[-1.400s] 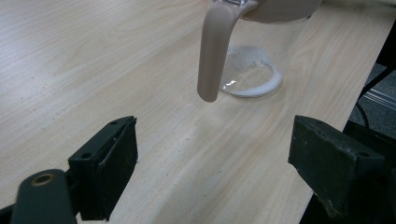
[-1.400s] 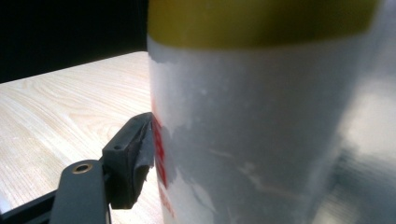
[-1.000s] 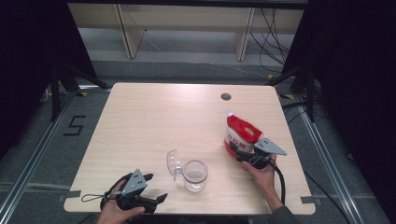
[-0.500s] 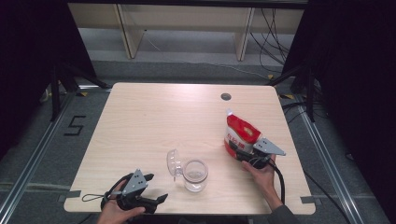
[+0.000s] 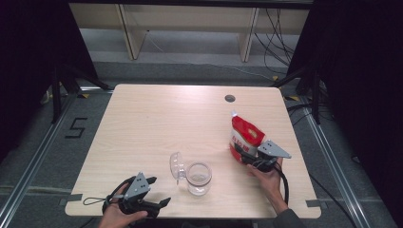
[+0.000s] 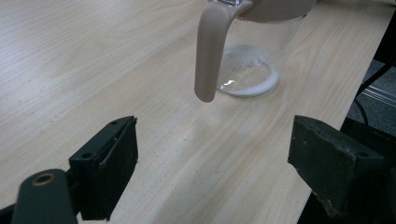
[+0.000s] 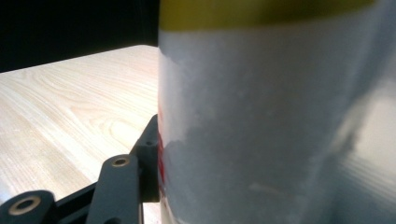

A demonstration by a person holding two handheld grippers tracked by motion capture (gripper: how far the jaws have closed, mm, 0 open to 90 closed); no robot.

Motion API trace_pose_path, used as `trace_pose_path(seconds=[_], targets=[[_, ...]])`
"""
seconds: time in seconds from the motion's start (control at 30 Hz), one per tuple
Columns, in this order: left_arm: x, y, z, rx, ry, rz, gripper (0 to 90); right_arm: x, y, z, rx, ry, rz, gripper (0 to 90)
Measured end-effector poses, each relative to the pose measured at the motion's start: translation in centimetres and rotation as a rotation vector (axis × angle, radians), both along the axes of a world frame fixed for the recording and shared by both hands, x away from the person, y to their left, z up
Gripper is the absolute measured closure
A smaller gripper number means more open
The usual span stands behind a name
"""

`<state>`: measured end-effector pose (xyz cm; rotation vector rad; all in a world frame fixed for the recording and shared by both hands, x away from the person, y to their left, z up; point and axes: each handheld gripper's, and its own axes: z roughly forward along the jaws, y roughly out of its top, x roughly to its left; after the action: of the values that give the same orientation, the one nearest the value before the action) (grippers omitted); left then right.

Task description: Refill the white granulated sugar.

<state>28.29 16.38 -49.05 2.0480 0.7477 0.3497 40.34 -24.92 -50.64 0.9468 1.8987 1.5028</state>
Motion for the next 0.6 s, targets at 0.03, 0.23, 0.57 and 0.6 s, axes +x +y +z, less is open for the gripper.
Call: trace_pose_path(seconds=[0.03,0.23,0.57,0.6], targets=[[-0.1,-0.1,-0.1,-0.02,0.011,0.016,15.6,-0.2,0.1,0.0,0.011,-0.003,-0.017,47.8],[0.0,0.1,0.2,0.013,0.008,0.009,15.6,-0.7,-0.3,0.7,-0.044,0.006,-0.006,48.2],[0.0,0.1,0.2,0.0,0.009,0.009,15.6,-2.8,-0.3,3.3,-0.099,-0.107,0.043,48.4],[0.0,0.1,0.2,0.001,0.009,0.008,15.6,-3.0,-0.2,3.7,-0.134,-0.127,0.063,48.4]])
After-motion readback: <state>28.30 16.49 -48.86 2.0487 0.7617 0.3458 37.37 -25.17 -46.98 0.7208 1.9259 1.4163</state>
